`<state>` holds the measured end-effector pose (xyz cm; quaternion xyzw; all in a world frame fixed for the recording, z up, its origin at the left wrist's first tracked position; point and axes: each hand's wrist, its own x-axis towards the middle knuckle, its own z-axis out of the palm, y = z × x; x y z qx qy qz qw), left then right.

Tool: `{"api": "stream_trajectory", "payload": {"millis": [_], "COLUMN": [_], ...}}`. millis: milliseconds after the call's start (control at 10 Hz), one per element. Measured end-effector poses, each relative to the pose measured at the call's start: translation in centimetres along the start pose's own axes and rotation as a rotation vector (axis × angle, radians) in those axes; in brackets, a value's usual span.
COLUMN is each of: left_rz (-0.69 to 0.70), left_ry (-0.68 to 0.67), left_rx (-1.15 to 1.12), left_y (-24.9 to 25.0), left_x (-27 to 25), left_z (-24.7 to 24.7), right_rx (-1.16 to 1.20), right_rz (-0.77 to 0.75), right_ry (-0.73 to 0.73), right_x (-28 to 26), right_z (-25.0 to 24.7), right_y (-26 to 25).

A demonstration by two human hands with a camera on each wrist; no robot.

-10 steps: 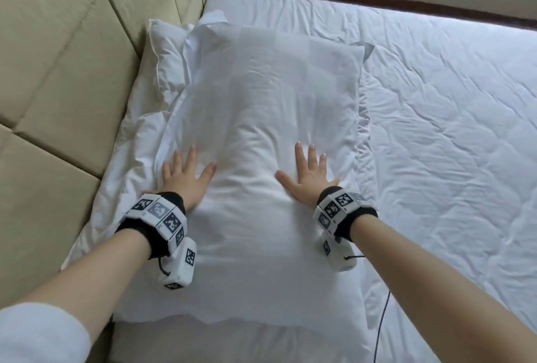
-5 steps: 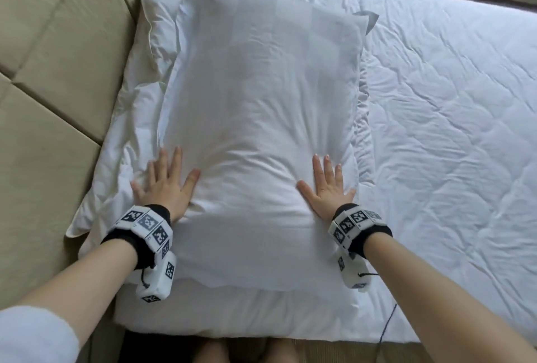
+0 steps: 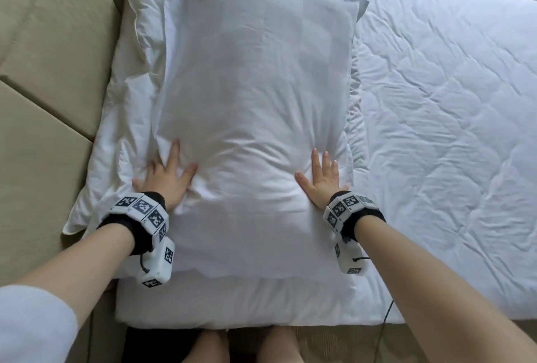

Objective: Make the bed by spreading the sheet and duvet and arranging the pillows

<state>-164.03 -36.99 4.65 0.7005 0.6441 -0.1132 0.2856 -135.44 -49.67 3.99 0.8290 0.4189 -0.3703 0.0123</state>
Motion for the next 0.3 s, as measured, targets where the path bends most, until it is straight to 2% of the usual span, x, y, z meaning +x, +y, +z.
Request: {"api": "stream_trajectory", "payload": {"millis": [100,200,300], "left_rz": [0.052,0.057,0.1], "left_ry": [-0.083,-0.085,0.047], "left_rx": [-0.069,-0.091,-0.154], "left_y": [-0.3,0.6,2.8], "left_x": [0.6,0.1,-0.6], "left_z": [-2.1,-5.0,-7.0], "right_rx": [-0.02,-0.103,-0.147], "right_rz": [-0.016,-0.048,-0.096], "right_ry": [-0.02,-0.067,-0.068], "right_x": [-0.3,-0.8,-0.7], "right_z": [-1.7,-4.3,-7.7], "right_y": [-0.1,-0.3,-0.5]}}
